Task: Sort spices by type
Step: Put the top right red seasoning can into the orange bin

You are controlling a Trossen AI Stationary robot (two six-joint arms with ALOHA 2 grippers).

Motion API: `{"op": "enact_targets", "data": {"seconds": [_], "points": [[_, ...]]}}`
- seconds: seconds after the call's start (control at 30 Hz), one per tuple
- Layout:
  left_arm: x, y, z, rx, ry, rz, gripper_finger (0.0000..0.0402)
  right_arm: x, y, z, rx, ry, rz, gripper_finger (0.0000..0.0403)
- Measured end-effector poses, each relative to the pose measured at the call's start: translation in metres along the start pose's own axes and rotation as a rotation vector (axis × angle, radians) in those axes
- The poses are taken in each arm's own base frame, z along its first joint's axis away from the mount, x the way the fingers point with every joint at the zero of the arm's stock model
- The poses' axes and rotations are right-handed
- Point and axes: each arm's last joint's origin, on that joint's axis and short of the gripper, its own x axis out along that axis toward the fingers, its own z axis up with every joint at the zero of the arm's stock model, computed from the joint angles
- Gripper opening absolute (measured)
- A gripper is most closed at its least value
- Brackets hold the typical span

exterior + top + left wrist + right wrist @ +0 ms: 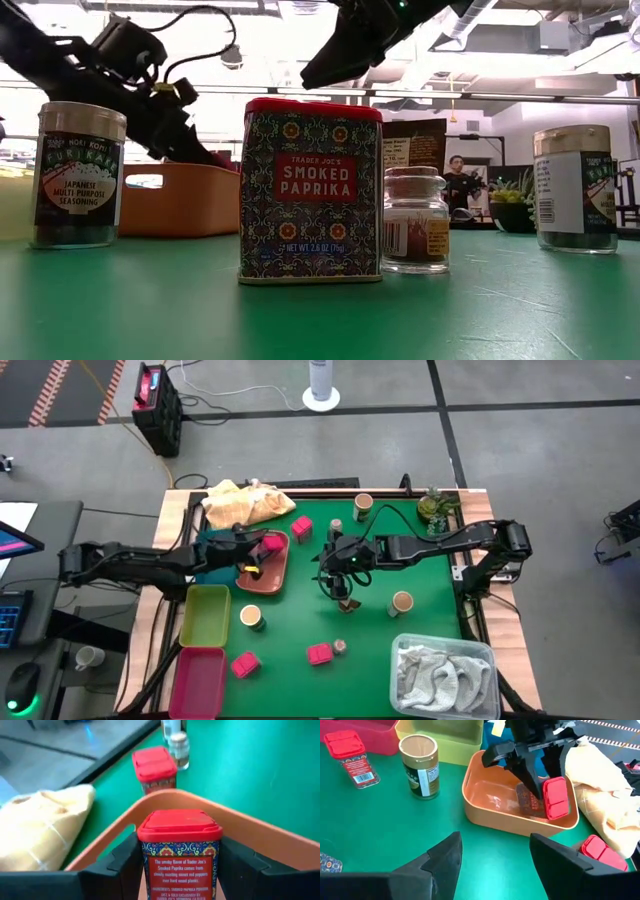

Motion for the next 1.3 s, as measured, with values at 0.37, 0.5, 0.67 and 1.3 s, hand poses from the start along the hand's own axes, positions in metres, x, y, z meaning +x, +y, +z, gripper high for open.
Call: {"op": "enact_targets", "data": {"seconds": [0.37,0.5,0.67,1.3], "points": [[0.002,0.001,-0.005,0.012,-0.103,0.034,0.0204,0.000,0.000,0.000,-0.002,0.002,0.000,0.0260],[0.011,-0.002,-0.014,-0.021,-0.041,0.029,0.0205,0.000,0.000,0.000,-0.002,0.002,0.000,0.0260],[0.018,-0.004,-0.023,-0.039,0.015,0.028,0.0227,0.000,0.000,0.000,0.001,0.002,0.000,0.0260],[0.030,-0.007,0.001,0.003,0.261,-0.009,0.0266,0.000,0.000,0.000,0.011,0.004,0.001,0.0260]]}}
